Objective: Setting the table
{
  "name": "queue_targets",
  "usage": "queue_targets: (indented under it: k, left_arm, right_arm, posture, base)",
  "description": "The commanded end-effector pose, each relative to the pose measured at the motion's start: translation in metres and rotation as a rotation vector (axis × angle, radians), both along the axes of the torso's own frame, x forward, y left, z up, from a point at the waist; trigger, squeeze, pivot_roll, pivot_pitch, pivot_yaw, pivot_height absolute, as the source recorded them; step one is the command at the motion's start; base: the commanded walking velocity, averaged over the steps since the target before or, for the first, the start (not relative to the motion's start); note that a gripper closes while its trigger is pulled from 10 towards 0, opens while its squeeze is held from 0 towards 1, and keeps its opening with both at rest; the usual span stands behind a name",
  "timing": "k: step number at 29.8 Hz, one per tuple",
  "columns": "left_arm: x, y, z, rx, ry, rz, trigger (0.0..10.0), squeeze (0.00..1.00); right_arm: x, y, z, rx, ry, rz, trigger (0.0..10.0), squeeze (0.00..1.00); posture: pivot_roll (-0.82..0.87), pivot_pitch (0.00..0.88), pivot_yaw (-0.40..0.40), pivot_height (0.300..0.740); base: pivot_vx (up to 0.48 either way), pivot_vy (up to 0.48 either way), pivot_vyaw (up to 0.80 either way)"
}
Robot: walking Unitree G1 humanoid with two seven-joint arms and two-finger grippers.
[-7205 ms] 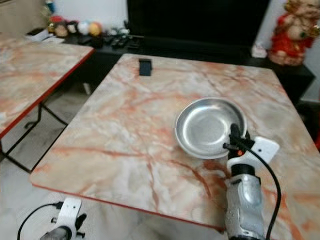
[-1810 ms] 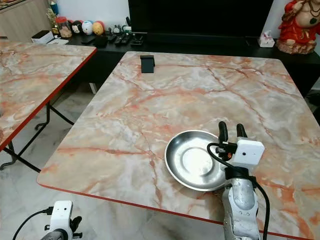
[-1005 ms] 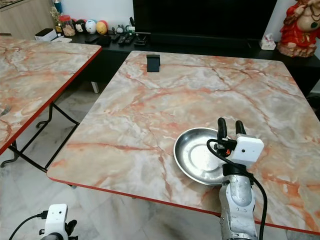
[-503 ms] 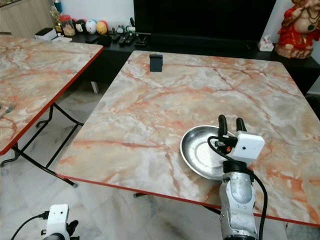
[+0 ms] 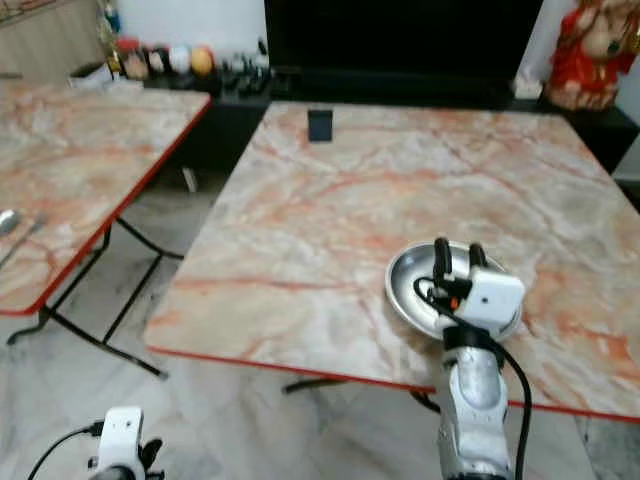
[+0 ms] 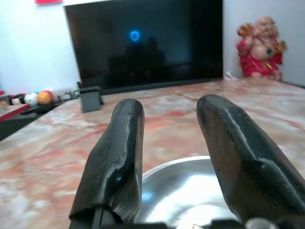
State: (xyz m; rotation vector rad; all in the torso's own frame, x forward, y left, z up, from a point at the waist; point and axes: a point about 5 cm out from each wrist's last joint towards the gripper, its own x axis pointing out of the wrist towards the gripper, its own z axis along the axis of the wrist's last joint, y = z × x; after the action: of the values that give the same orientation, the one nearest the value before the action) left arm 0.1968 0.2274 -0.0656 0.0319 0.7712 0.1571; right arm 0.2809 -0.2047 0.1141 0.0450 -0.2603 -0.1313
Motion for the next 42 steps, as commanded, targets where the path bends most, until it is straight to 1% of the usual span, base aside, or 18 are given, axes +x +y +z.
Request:
queue_targets:
  k: [1, 15, 42]
  left_arm:
    - [-0.0051, 0.006, -0.0016, 0.008, 0.02, 0.016, 10.0, 0.0]
    - [-0.005, 0.006, -0.0015, 0.007, 0.017, 0.017, 10.0, 0.0]
    - [-0.0075, 0.0062, -0.0024, 0.004, 0.018, 0.017, 10.0, 0.0]
  right_arm:
    - [0.0022, 0.0068, 0.0031, 0.01, -0.015, 0.025, 10.0, 0.0]
    - [0.0049, 0.0139, 0.0019, 0.015, -0.013, 0.049, 10.0, 0.0]
    - [0.0045, 0.0163, 0.0024, 0.012, -0.013, 0.066, 10.0, 0.0]
  posture:
    - [0.0, 0.0, -0.004, 0.724]
    - [0.0, 0.0, -0.005, 0.724]
    - [0.0, 0.0, -0.011, 0.724]
  base:
    - [0.0, 0.345, 0.0]
    - [0.0, 0.346, 0.0]
    - [0.0, 0.342, 0.0]
